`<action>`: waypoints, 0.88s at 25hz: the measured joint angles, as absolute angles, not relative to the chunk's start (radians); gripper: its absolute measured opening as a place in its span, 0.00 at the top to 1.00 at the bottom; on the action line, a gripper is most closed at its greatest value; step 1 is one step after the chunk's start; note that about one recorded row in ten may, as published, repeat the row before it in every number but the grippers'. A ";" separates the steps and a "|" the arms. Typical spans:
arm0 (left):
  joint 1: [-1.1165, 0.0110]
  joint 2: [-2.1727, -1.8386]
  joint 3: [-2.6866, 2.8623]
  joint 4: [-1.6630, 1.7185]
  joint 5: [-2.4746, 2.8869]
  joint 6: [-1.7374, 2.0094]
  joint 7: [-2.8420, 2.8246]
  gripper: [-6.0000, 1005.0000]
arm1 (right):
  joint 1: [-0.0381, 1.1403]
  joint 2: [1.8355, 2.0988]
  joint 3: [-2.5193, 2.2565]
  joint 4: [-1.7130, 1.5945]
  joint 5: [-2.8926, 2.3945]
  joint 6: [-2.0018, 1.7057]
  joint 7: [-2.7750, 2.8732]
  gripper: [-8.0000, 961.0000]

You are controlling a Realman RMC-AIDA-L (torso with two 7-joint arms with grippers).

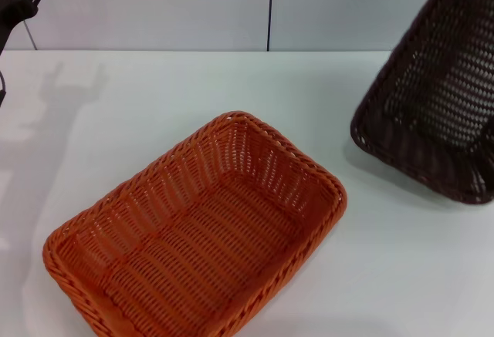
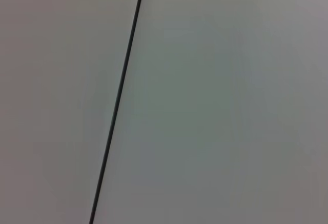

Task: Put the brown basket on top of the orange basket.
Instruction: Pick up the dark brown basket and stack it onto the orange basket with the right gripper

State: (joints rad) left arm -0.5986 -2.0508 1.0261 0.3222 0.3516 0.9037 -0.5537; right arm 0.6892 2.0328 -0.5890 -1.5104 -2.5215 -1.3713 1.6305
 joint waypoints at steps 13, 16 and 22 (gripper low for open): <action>-0.577 -2.051 1.026 0.322 0.355 0.906 -0.554 0.17 | 0.695 2.071 -0.771 -1.469 -2.357 -1.070 1.745 0.84; -0.576 -2.050 1.026 0.322 0.357 0.903 -0.554 0.17 | 0.681 2.074 -0.836 -1.465 -2.309 -1.021 1.794 0.84; -0.572 -2.047 1.026 0.321 0.358 0.900 -0.552 0.17 | 0.628 2.077 -0.926 -1.484 -2.112 -0.934 1.833 0.84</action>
